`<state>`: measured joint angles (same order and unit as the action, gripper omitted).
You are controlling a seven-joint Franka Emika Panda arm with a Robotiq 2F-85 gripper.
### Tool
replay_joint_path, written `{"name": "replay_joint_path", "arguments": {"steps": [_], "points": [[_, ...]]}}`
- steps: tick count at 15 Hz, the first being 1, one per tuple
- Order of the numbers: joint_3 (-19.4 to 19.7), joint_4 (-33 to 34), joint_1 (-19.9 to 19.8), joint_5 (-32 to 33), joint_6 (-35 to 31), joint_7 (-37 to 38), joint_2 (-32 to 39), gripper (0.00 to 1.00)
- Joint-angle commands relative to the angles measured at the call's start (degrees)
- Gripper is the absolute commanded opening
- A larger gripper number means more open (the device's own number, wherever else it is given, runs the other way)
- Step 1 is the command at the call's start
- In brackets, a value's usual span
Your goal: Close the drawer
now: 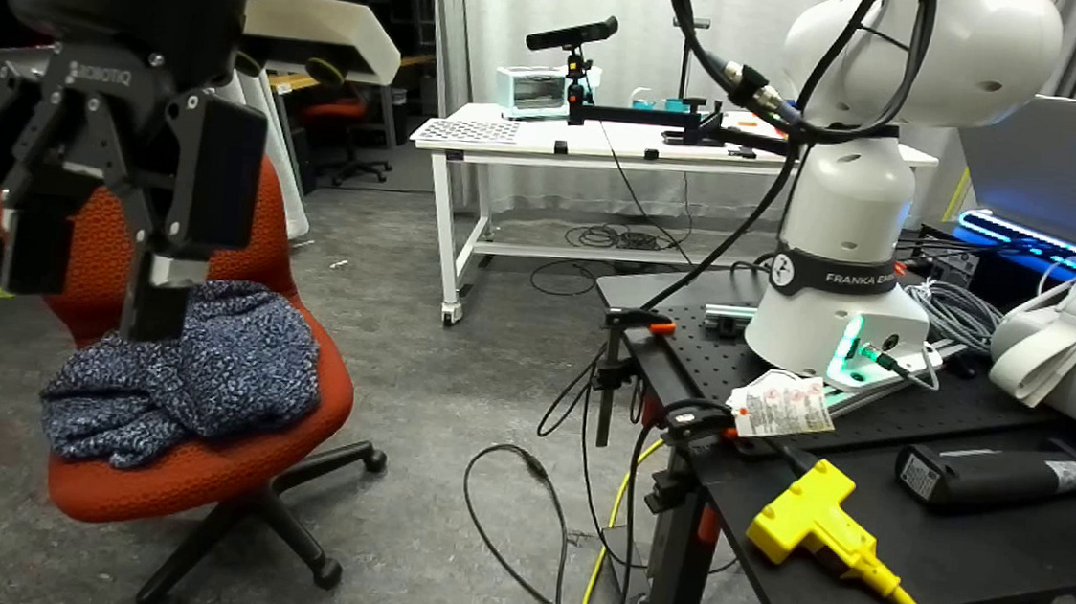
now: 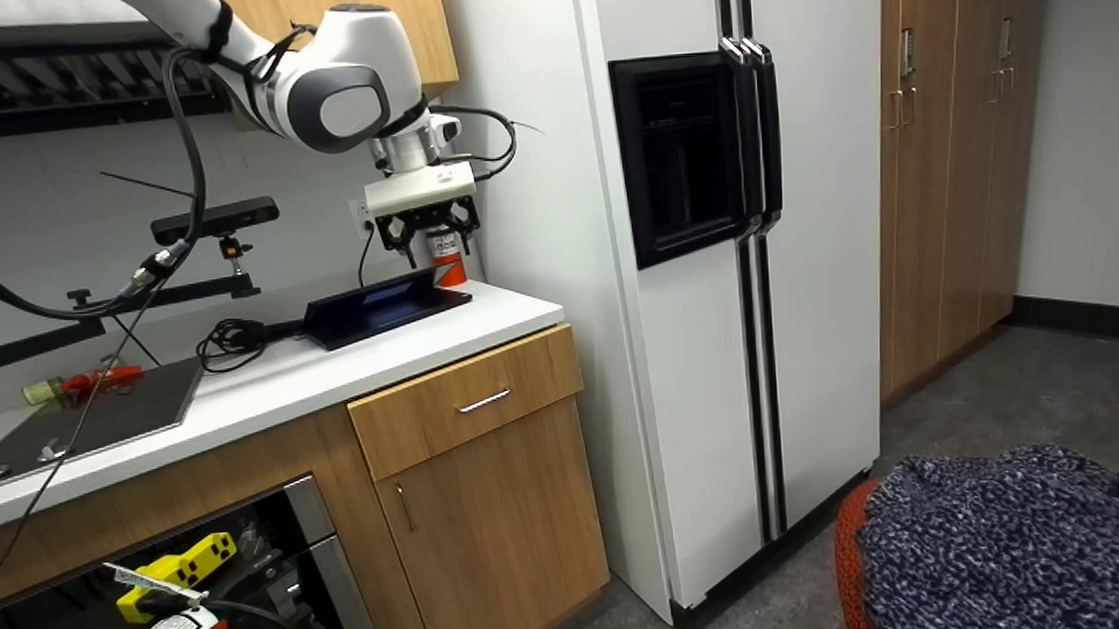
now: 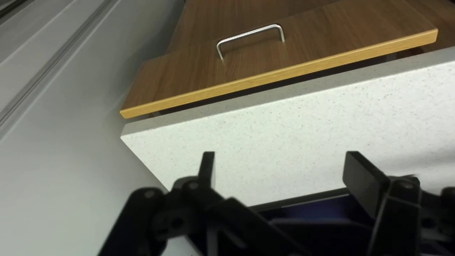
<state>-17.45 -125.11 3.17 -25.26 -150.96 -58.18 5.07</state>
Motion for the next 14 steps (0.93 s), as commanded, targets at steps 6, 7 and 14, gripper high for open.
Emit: {"name": "replay_joint_path", "arguments": {"steps": [6,7,14], "points": [[1.4,0.0,2.2,-5.0,-0.9,-1.9,0.0,1.00],[1.4,0.0,2.3,-5.4,-0.9,-2.1,0.0,1.00],[1.4,0.0,2.3,-5.5,-0.9,-2.2,0.0,1.00]]}}
